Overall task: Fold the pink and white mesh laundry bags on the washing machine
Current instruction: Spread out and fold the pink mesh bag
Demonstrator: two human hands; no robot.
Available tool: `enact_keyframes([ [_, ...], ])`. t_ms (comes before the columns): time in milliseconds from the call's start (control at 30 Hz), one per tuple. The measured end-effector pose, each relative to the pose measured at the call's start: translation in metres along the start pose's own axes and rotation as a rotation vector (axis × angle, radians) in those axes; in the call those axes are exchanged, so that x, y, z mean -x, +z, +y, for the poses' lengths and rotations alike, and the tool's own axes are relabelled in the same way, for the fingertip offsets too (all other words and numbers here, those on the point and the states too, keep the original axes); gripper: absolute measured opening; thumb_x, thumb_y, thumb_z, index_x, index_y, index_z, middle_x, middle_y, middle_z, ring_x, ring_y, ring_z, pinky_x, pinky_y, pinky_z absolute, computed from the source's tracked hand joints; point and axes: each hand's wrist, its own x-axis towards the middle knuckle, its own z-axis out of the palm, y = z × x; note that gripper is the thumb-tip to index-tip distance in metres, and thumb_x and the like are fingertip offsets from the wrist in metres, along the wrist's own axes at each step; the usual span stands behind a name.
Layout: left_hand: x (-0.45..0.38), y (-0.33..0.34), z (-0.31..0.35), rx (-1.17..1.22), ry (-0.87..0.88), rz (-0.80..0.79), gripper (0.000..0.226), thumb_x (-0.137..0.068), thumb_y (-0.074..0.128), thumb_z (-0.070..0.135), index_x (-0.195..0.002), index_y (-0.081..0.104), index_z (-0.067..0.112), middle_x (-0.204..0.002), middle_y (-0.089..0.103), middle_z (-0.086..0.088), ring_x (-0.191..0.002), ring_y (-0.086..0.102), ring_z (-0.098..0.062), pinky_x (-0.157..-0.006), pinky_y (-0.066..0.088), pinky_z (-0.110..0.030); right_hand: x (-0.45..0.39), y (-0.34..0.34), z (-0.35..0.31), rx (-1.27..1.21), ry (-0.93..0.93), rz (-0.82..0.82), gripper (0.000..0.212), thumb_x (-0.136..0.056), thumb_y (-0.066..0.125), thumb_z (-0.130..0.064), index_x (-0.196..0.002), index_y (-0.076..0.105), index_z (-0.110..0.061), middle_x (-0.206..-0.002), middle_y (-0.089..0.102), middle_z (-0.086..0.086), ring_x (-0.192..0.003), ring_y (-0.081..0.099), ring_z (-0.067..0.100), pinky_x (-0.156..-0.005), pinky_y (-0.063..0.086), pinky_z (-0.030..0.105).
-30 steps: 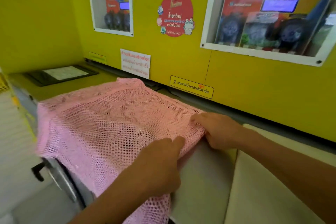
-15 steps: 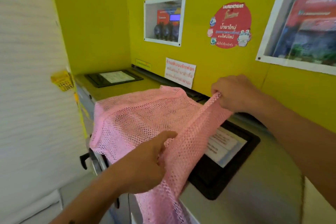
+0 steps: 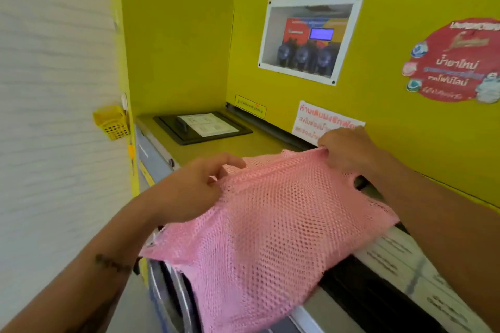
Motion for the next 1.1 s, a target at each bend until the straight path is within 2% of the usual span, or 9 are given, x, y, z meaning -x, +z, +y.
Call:
enact_keyframes([
  [233,-0.078,-0.026,-0.055,-0.131,-0.104,0.109,0.056,-0.087,0.046,-0.007,-0.125,0.055,0.034,-0.105,0.059,0.003,-0.086,0.058,-0.016,-0.066,0.047,-0.029,-0.080,-0.003,-0.035,0.143,0.027,-0.014,0.013,-0.086,0.054,-0.018,-0.097,0.060,-0.022,-0.110,0.066,0.008,-0.108,0.060,0.031,-0.105,0.033,0.055],
  [300,-0.090,-0.016,-0.066,-0.340,-0.177,0.204,0.061,-0.083,0.051,-0.004,-0.136,0.050,0.028,-0.124,0.052,-0.001,-0.108,0.053,-0.023,-0.085,0.050,-0.036,-0.097,0.009,-0.050,0.159,0.075,-0.012,0.033,-0.087,0.056,-0.023,-0.121,0.058,-0.022,-0.125,0.059,0.011,-0.119,0.052,0.035,-0.108,0.027,0.058],
  [367,-0.093,0.006,-0.065,-0.381,-0.104,0.254,0.059,-0.087,0.052,0.006,-0.141,0.044,0.028,-0.140,0.043,-0.001,-0.125,0.043,-0.023,-0.105,0.041,-0.043,-0.106,0.027,-0.067,0.125,0.110,0.016,0.050,-0.086,0.060,-0.026,-0.135,0.048,-0.021,-0.136,0.050,0.014,-0.127,0.045,0.038,-0.110,0.024,0.061],
  [467,-0.087,0.043,-0.052,-0.359,0.040,-0.085,0.053,-0.096,0.042,0.048,-0.147,0.033,0.038,-0.156,0.030,0.003,-0.143,0.026,-0.020,-0.120,0.018,-0.050,-0.101,0.047,-0.083,0.081,0.144,0.101,0.054,-0.082,0.063,-0.026,-0.134,0.049,-0.021,-0.132,0.052,0.013,-0.122,0.048,0.036,-0.109,0.029,0.059],
  [533,-0.086,0.058,-0.053,-0.515,0.023,-0.290,0.065,-0.093,0.027,0.067,-0.152,0.017,0.043,-0.165,0.011,0.004,-0.151,0.004,-0.020,-0.120,0.000,-0.055,-0.091,0.051,-0.079,0.048,0.197,0.136,0.052,-0.079,0.064,-0.021,-0.130,0.053,-0.020,-0.127,0.055,0.013,-0.117,0.049,0.036,-0.105,0.032,0.056],
  [633,-0.090,0.064,-0.058,-0.579,0.019,-0.282,0.071,-0.090,0.020,0.072,-0.153,0.008,0.043,-0.166,0.001,0.003,-0.152,-0.005,-0.021,-0.119,-0.003,-0.057,-0.064,0.048,-0.059,-0.137,0.246,0.113,0.038,-0.083,0.060,-0.021,-0.120,0.059,-0.023,-0.117,0.056,0.007,-0.108,0.052,0.031,-0.095,0.040,0.048],
  [733,-0.092,0.074,-0.051,-0.612,0.023,-0.277,0.072,-0.090,0.018,0.071,-0.154,0.006,0.039,-0.166,0.001,0.000,-0.152,-0.005,-0.023,-0.119,-0.002,-0.059,-0.026,0.053,-0.046,-0.490,0.203,-0.065,0.025,-0.091,0.052,-0.034,-0.114,0.060,-0.031,-0.113,0.057,-0.002,-0.107,0.057,0.021,-0.095,0.047,0.046],
  [867,-0.102,0.097,-0.034,-0.615,0.014,-0.310,0.073,-0.091,0.019,0.069,-0.155,0.006,0.036,-0.166,0.000,-0.002,-0.152,-0.006,-0.024,-0.118,-0.004,-0.060,0.020,0.077,-0.029,-0.513,0.149,-0.271,0.047,-0.092,0.046,-0.052,-0.136,0.047,-0.034,-0.134,0.052,-0.002,-0.123,0.051,0.022,-0.104,0.044,0.045],
  [1100,-0.126,0.133,0.003,-0.563,0.041,-0.301,0.069,-0.090,0.031,0.064,-0.152,0.023,0.033,-0.162,0.019,-0.004,-0.148,0.016,-0.028,-0.118,0.006,-0.060,0.053,0.075,0.014,-0.641,0.214,-0.300,0.050,-0.102,0.044,-0.033,-0.150,0.037,-0.021,-0.154,0.043,0.005,-0.137,0.042,0.022,-0.110,0.033,0.030],
])
